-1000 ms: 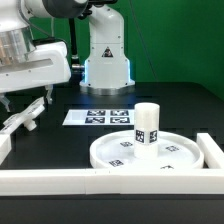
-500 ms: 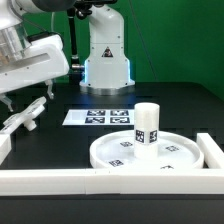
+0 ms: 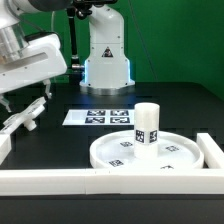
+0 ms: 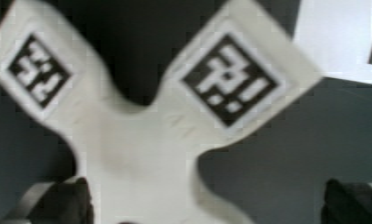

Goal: Assemble round table

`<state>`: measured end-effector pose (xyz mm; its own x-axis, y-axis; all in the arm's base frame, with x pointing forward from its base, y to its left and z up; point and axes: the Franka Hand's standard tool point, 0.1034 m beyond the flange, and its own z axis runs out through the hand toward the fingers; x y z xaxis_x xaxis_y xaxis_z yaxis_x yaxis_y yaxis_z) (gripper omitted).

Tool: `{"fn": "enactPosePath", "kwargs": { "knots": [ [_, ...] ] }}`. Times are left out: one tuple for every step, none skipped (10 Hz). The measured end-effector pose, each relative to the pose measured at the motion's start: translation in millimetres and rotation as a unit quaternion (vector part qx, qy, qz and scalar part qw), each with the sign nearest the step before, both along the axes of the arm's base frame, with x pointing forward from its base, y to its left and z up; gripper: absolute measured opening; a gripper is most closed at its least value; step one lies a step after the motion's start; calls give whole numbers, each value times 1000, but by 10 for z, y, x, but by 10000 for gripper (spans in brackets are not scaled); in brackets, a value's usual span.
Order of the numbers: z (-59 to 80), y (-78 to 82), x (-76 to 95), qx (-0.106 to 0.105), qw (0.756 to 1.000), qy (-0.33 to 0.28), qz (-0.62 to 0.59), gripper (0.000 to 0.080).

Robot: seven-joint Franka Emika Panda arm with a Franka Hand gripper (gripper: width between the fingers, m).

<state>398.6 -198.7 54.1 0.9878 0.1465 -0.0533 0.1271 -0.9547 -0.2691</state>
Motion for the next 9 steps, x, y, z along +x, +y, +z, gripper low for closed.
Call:
{"fn": "enactPosePath", "kwargs": {
  "knots": [
    [7, -54, 39, 3, 1000, 0, -2, 649],
    [40, -78, 90, 9, 1000, 1, -1, 649],
    [30, -130, 109, 7, 1000, -1, 0, 649],
    [-14, -151, 77, 8, 1000, 2, 0, 649],
    [-56, -159, 52, 9, 1000, 5, 0, 649],
    [-92, -162, 22, 11, 1000, 8, 4, 649],
    [-127, -157, -15, 13, 1000, 11, 6, 649],
    [-158, -138, -60, 15, 1000, 14, 7, 649],
    [-175, -127, -85, 16, 1000, 17, 8, 649]
  ]
}}
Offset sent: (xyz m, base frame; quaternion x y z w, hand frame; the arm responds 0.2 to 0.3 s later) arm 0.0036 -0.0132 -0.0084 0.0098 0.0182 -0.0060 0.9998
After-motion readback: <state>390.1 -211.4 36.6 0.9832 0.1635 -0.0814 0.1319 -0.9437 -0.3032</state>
